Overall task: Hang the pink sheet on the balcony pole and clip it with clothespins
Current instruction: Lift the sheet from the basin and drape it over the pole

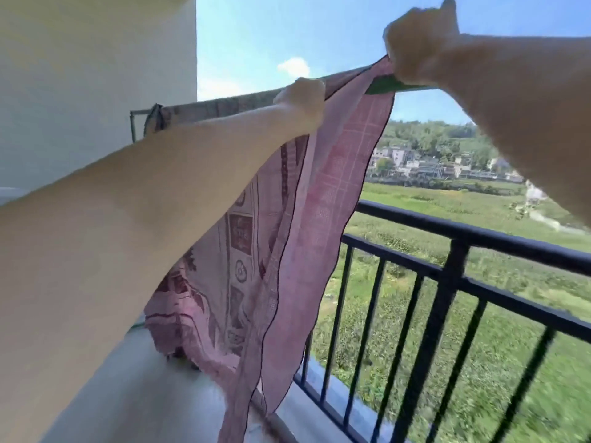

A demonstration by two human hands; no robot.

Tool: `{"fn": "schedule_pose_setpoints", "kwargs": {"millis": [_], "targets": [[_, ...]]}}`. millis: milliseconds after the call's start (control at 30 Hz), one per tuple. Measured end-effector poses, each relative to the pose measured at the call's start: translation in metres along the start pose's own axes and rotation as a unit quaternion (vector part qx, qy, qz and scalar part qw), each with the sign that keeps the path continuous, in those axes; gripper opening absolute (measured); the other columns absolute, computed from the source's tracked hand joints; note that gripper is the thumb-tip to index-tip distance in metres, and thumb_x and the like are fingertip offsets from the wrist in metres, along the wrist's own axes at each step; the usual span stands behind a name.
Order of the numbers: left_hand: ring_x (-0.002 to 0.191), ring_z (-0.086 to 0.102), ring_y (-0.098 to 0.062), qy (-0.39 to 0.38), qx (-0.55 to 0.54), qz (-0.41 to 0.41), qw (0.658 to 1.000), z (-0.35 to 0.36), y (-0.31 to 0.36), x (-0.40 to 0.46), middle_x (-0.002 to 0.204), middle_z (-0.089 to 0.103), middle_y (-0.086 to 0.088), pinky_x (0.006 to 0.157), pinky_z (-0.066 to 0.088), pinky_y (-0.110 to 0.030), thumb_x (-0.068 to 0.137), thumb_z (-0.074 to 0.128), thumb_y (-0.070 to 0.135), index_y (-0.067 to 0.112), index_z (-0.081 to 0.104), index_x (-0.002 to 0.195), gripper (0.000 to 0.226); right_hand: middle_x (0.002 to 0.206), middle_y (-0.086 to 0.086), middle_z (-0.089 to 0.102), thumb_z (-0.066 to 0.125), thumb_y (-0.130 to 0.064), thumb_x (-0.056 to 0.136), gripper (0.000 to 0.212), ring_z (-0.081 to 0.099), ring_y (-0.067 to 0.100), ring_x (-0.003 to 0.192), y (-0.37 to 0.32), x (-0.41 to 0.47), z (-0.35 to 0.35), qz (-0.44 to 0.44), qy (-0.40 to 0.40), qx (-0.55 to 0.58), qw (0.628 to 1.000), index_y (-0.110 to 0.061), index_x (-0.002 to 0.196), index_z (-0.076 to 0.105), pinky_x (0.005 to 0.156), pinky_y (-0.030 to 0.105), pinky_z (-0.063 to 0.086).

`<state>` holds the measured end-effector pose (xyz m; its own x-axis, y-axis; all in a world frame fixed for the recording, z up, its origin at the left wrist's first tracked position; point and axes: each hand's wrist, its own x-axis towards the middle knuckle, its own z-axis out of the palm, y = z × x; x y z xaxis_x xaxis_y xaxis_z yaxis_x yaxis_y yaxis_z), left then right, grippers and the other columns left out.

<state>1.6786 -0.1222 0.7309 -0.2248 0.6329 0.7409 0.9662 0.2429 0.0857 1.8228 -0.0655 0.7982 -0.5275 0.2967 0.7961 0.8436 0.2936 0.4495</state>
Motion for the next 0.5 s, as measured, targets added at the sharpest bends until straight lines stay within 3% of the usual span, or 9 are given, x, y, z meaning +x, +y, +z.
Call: {"fn": "schedule_pose_setpoints", "kwargs": {"millis": [133, 267, 333, 433, 500], "targets": [[0.076, 0.052, -0.027, 0.048, -0.001, 0.005, 0.999, -0.021, 0.059, -0.006, 0.083, 0.053, -0.012, 0.063, 0.039, -0.033, 0.082, 0.038, -0.007, 0.0, 0.057, 0.092, 0.023, 0.084, 0.018, 0.055, 0.059, -0.009, 0.078, 0.011, 0.059, 0.037, 0.094, 0.069, -0.024, -0.02, 0.039, -0.049, 0.081, 0.995, -0.003, 0.087, 0.062, 0.093, 0.046, 0.036], [0.073, 0.05, -0.025, 0.076, -0.086, 0.0, 0.993, -0.045, 0.116, 0.005, 0.081, 0.053, -0.011, 0.062, 0.037, -0.031, 0.081, 0.04, -0.003, 0.006, 0.054, 0.08, 0.018, 0.078, 0.01, 0.067, 0.067, -0.009, 0.071, 0.014, 0.062, 0.027, 0.077, 0.142, -0.035, -0.037, 0.073, -0.128, 0.177, 0.973, -0.01, 0.084, 0.072, 0.064, 0.027, 0.046], [0.074, 0.051, -0.024, 0.097, -0.134, -0.01, 0.986, -0.053, 0.142, 0.01, 0.081, 0.055, -0.009, 0.063, 0.039, -0.029, 0.079, 0.039, -0.005, 0.01, 0.055, 0.078, 0.022, 0.079, 0.006, 0.072, 0.068, -0.014, 0.075, 0.011, 0.068, 0.022, 0.08, 0.169, -0.047, -0.041, 0.082, -0.187, 0.205, 0.957, -0.01, 0.083, 0.074, 0.065, 0.027, 0.048], [0.077, 0.054, -0.026, 0.151, -0.158, 0.002, 0.976, -0.069, 0.187, 0.019, 0.081, 0.056, -0.006, 0.063, 0.038, -0.028, 0.078, 0.04, -0.002, 0.012, 0.058, 0.077, 0.022, 0.09, -0.002, 0.071, 0.064, -0.018, 0.084, 0.018, 0.069, 0.019, 0.09, 0.205, -0.065, -0.037, 0.109, -0.246, 0.248, 0.931, -0.004, 0.092, 0.072, 0.077, 0.03, 0.049], [0.085, 0.059, -0.029, 0.176, -0.155, 0.041, 0.971, -0.085, 0.22, 0.03, 0.085, 0.058, -0.005, 0.067, 0.042, -0.029, 0.078, 0.04, 0.001, 0.01, 0.06, 0.079, 0.022, 0.089, -0.001, 0.071, 0.064, -0.017, 0.085, 0.017, 0.069, 0.019, 0.083, 0.231, -0.075, -0.031, 0.132, -0.237, 0.256, 0.928, -0.003, 0.09, 0.071, 0.07, 0.028, 0.048]]}}
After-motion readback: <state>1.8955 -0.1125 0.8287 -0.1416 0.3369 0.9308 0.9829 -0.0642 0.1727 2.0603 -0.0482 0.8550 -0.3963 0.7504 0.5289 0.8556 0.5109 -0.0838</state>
